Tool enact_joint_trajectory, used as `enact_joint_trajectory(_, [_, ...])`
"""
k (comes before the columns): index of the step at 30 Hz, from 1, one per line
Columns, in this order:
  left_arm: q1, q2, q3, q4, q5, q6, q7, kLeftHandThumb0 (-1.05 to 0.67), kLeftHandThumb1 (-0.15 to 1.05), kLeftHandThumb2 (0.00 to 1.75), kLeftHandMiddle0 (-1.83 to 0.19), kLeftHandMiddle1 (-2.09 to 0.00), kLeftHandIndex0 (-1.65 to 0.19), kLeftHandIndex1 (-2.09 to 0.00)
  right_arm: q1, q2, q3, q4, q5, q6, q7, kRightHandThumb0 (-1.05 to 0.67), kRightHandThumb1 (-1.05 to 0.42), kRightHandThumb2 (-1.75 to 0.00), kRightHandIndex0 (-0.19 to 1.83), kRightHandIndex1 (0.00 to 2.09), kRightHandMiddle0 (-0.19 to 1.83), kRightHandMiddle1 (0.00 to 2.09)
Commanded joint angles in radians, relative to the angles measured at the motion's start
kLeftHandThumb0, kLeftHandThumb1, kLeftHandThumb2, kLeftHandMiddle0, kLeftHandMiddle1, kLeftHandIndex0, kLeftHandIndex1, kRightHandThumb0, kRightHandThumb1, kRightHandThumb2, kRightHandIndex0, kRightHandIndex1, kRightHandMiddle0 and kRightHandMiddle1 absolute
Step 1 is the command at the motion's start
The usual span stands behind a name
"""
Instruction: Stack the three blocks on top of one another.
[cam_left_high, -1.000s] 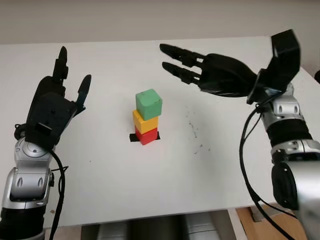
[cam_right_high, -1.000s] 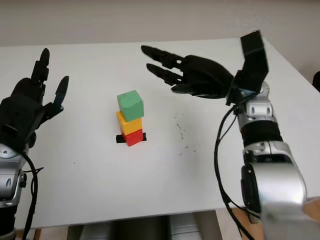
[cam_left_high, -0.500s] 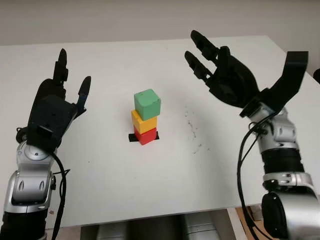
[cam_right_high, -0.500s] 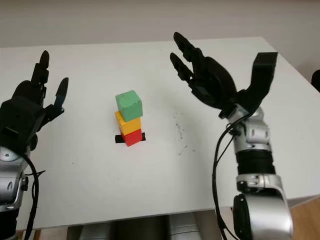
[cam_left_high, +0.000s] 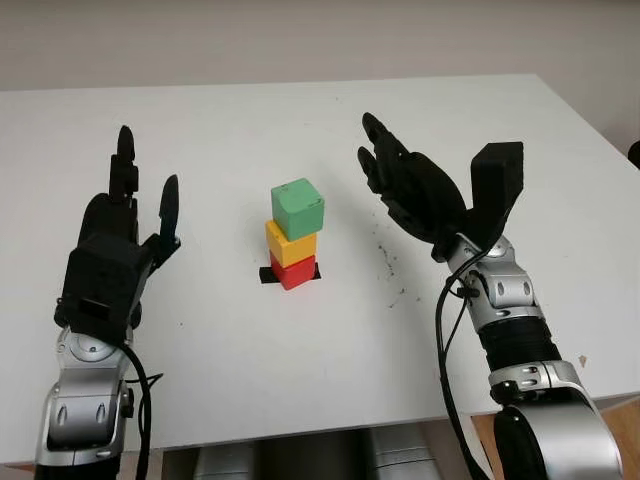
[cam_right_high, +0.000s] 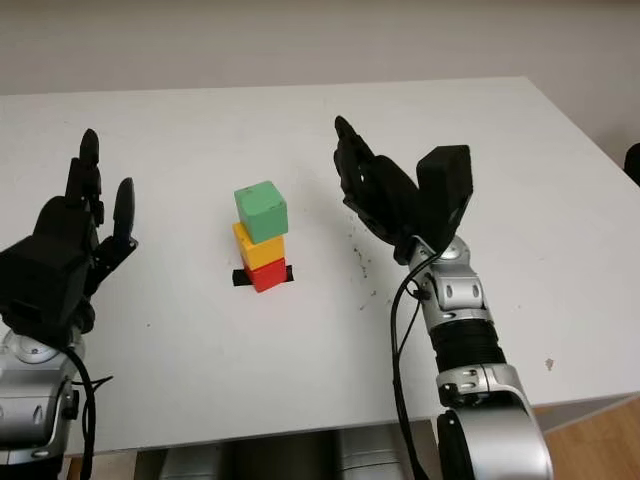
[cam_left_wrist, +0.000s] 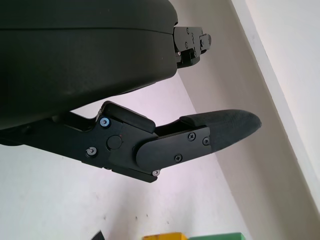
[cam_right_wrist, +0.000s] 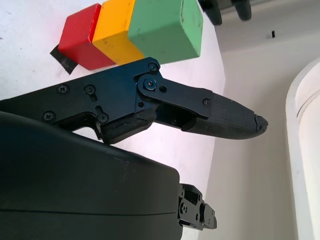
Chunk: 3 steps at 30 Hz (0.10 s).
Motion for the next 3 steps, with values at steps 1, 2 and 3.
enact_joint_trajectory(1, [0.008, -0.01, 0.006, 0.001, -0.007, -0.021, 0.01, -0.82, 1.05, 0.69, 0.17, -0.05, 0.13, -0.05, -0.009, 0.006, 0.01, -0.014, -0.009, 0.011, -0.009, -0.82, -1.05, -0.73, -0.19, 0.0, -0.19, 0.0])
enact_joint_trajectory(2, [0.012, -0.013, 0.005, 0.002, -0.009, -0.024, 0.01, -0.83, 1.05, 0.69, 0.17, -0.04, 0.13, -0.04, -0.007, 0.006, 0.012, -0.016, -0.011, 0.012, -0.011, -0.82, -1.05, -0.73, -0.19, 0.0, -0.19, 0.0])
enact_joint_trajectory(3, [0.016, -0.015, 0.005, 0.004, -0.013, -0.028, 0.008, -0.83, 1.05, 0.69, 0.18, -0.04, 0.14, -0.04, -0.005, 0.006, 0.014, -0.019, -0.012, 0.013, -0.013, -0.82, -1.05, -0.73, -0.19, 0.0, -0.19, 0.0])
